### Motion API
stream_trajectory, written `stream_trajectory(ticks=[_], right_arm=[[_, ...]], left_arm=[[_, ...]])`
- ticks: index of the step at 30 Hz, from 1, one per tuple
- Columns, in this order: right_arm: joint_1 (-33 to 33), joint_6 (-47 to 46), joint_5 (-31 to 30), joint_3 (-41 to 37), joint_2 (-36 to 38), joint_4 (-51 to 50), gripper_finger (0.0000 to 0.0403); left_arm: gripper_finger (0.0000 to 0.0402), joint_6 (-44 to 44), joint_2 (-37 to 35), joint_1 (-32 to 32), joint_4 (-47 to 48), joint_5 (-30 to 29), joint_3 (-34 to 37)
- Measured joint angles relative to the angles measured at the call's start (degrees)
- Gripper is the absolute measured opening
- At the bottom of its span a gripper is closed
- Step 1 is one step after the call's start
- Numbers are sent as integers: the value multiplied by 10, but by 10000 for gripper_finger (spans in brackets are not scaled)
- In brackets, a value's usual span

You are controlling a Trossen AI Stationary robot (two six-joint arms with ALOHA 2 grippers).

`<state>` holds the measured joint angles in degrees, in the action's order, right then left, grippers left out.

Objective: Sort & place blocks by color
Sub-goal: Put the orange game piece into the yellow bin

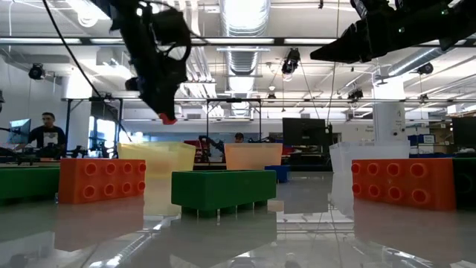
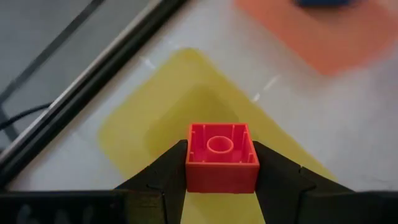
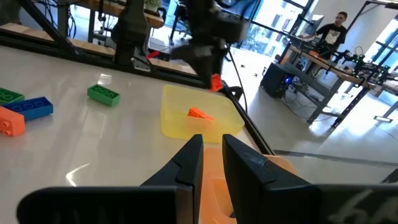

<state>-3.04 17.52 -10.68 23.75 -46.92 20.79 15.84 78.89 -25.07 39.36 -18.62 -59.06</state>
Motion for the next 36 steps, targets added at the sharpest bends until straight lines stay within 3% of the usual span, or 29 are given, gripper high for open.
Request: stream_trajectory(ticks=[8,21,36], right_arm=[[0,0,0,0,0,0,52],[0,1,0,2,0,-8,52],[0,1,0,2,0,-8,52]], left_arm=[[141,11,5,-72,-77,1,38],[141,7,5,-76,-137,1,72],[141,17,6,-76,-135,0,89]])
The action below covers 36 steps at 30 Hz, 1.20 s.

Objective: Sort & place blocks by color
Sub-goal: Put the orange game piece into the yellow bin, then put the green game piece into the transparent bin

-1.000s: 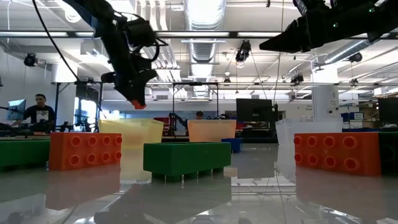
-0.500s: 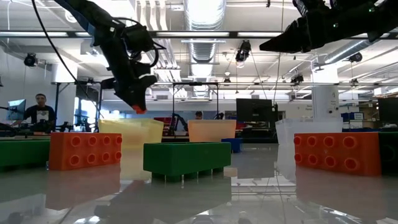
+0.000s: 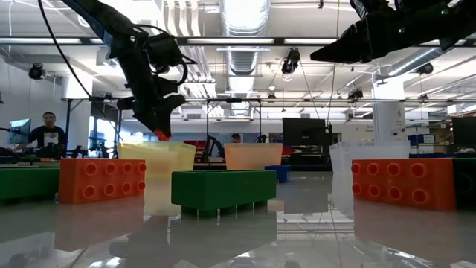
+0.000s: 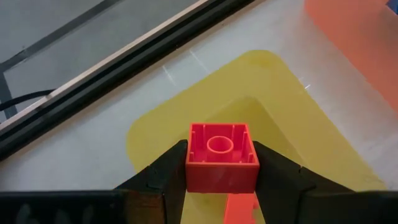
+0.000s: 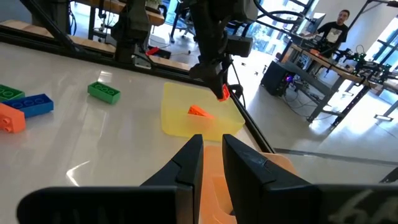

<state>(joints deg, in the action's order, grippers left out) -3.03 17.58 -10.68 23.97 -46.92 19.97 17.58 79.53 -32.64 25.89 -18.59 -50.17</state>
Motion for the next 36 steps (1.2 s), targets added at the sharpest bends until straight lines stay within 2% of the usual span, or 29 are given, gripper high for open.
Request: stream_trajectory(ticks=[5,15,22,28,36], right_arm=[[0,0,0,0,0,0,52],[0,0,0,0,0,0,52],[0,0,0,0,0,0,52],[0,0,0,0,0,0,52],[0,0,0,0,0,0,52]], left_arm=[[148,-6,0,0,-2,1,-1],[227,-3,0,1,-1,3,-4],[237,-3,-6,12,1,3,-8],[237,1,-40,58,3,3,-16],[237,52,-112,162,13,5,-14]])
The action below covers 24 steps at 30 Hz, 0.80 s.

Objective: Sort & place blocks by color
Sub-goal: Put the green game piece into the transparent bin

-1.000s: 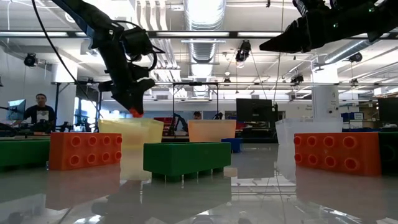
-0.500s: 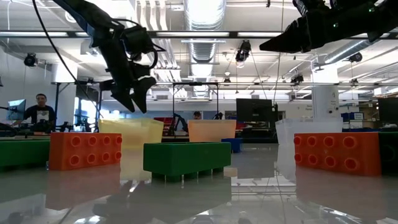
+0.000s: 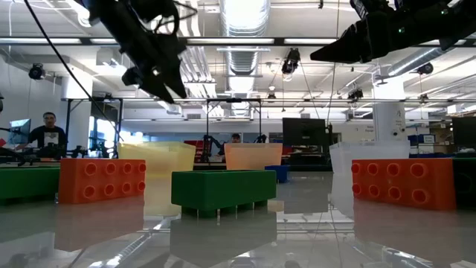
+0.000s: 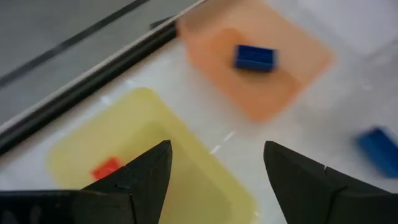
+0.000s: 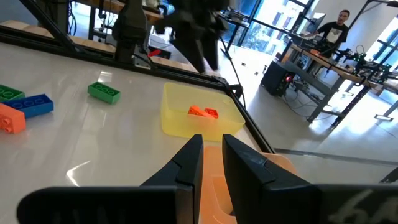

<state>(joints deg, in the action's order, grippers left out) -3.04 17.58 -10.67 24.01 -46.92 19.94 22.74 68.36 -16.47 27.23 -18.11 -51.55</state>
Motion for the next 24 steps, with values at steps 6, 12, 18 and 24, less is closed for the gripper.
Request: stream_trajectory(ticks=[6,12,18,24], right_arm=[[0,0,0,0,0,0,52],[0,-5,0,0,0,0,52],[0,-5,0,0,0,0,52],[0,-6,0,0,0,0,52]], left_arm=[[237,66,-22,86,26,0,0],[237,145,-13,154,78,1,-2],[237,252,22,207,218,45,-25],[237,328,82,253,320,113,-42]])
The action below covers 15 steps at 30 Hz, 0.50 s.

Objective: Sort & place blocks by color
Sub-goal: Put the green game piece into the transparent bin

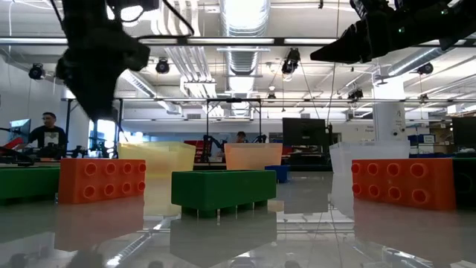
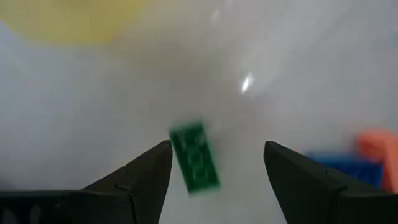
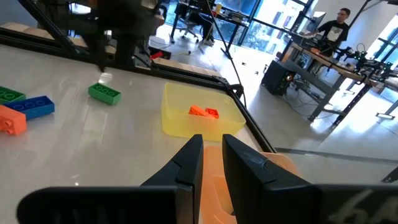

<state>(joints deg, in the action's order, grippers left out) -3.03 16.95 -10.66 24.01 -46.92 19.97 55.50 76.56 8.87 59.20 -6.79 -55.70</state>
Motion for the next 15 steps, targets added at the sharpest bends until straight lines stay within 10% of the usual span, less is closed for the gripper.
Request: stream_trajectory(ticks=[15], right_arm=[[0,-4,0,0,0,0,52]], left_arm=[[238,27,119,30,4,46,7]])
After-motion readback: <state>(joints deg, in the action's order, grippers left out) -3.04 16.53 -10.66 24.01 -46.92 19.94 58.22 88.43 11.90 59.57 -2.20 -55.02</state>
